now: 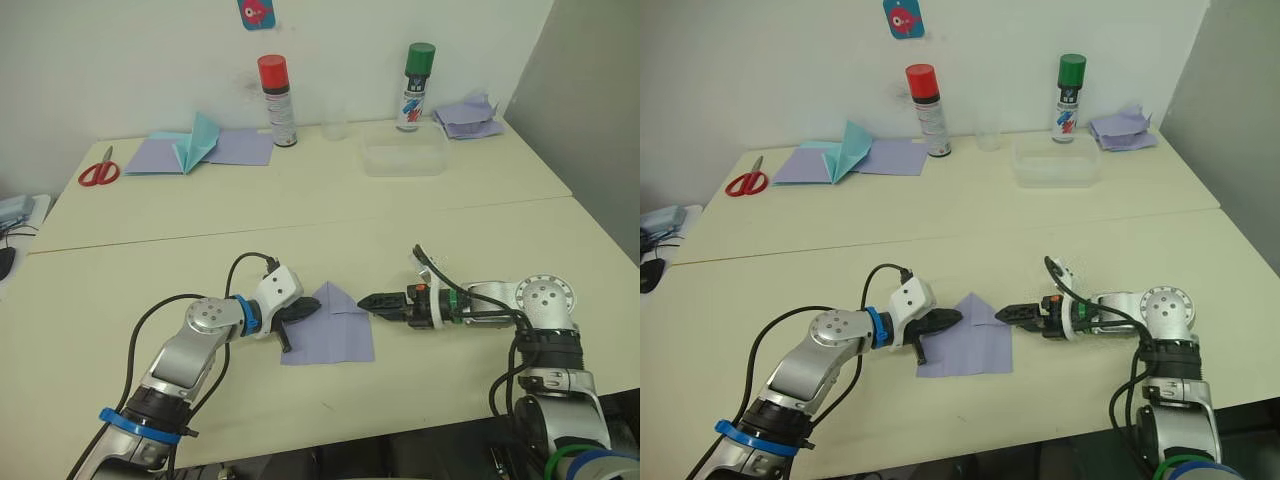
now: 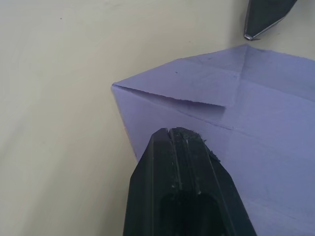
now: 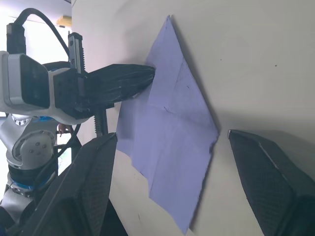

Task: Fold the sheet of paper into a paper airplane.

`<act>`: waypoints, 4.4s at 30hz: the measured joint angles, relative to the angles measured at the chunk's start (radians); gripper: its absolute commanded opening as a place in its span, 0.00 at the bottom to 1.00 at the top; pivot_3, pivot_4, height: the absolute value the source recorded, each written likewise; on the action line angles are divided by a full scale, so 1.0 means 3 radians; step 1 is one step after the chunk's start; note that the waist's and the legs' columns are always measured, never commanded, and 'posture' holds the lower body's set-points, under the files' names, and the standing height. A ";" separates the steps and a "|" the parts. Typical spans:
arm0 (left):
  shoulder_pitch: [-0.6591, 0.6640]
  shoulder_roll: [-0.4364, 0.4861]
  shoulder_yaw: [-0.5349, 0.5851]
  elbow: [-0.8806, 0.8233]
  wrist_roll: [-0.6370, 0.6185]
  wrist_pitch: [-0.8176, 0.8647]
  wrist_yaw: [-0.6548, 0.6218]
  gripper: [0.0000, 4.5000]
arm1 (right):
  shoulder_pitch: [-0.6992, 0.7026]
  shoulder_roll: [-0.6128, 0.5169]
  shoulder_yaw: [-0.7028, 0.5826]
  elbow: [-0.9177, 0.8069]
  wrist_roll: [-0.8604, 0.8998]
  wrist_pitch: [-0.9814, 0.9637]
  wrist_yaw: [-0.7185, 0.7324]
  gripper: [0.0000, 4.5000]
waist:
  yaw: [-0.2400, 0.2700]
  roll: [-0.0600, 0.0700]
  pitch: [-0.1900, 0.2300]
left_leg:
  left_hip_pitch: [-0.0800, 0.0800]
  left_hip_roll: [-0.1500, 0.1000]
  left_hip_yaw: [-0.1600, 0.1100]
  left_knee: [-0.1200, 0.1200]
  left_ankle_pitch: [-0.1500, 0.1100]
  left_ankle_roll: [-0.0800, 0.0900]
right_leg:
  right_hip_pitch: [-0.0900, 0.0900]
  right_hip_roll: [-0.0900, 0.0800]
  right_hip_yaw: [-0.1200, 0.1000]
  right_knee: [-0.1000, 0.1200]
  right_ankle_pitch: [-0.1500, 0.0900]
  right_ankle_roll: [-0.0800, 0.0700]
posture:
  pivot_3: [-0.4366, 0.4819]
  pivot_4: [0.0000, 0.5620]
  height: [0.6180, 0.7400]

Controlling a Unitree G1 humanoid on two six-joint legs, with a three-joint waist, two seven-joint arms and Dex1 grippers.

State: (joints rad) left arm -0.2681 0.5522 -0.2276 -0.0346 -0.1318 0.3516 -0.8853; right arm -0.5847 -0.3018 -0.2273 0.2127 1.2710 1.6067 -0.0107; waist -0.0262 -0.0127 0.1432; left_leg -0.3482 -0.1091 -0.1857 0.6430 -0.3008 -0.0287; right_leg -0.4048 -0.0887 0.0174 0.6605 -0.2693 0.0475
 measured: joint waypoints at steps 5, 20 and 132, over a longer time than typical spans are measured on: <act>0.0006 0.0000 0.0000 -0.0024 0.0000 0.0036 0.0003 0.00 | -0.0063 0.0034 -0.0008 0.0105 0.0155 0.0000 -0.0244 0.85 | -0.0002 0.0001 0.0000 | 0.0000 0.0000 0.0000 0.0000 0.0000 0.0000 | 0.0000 0.0000 0.0000 0.0000 0.0000 0.0000 | 0.48 0.27 1.00; 0.0015 -0.0017 0.0001 -0.0038 0.0002 0.0049 0.0021 0.00 | -0.0082 0.0162 0.0076 0.0129 0.0328 -0.0010 -0.0497 0.85 | -0.0003 0.0008 -0.0006 | 0.0000 0.0000 0.0000 0.0000 -0.0002 0.0003 | 0.0000 0.0001 0.0000 0.0000 0.0000 0.0000 | 0.48 0.27 1.00; 0.0345 0.0299 0.0170 -0.0309 -0.0212 0.0246 -0.0022 0.00 | 0.0112 0.0555 0.0919 -0.0489 -0.1380 -0.0879 0.1216 0.01 | -0.0025 0.0025 -0.0009 | 0.0005 0.0000 0.0000 -0.0005 -0.0005 0.0007 | -0.0006 0.0002 0.0000 0.0000 -0.0002 0.0003 | 0.48 0.27 1.00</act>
State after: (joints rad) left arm -0.1645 0.6418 -0.1765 -0.1272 -0.1953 0.4254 -0.8919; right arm -0.5511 -0.1354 0.0484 0.0660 0.8570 1.3429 0.3542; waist -0.0338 -0.0054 0.1404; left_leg -0.3468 -0.1090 -0.1858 0.6414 -0.3023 -0.0267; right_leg -0.4066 -0.0879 0.0175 0.6605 -0.2698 0.0483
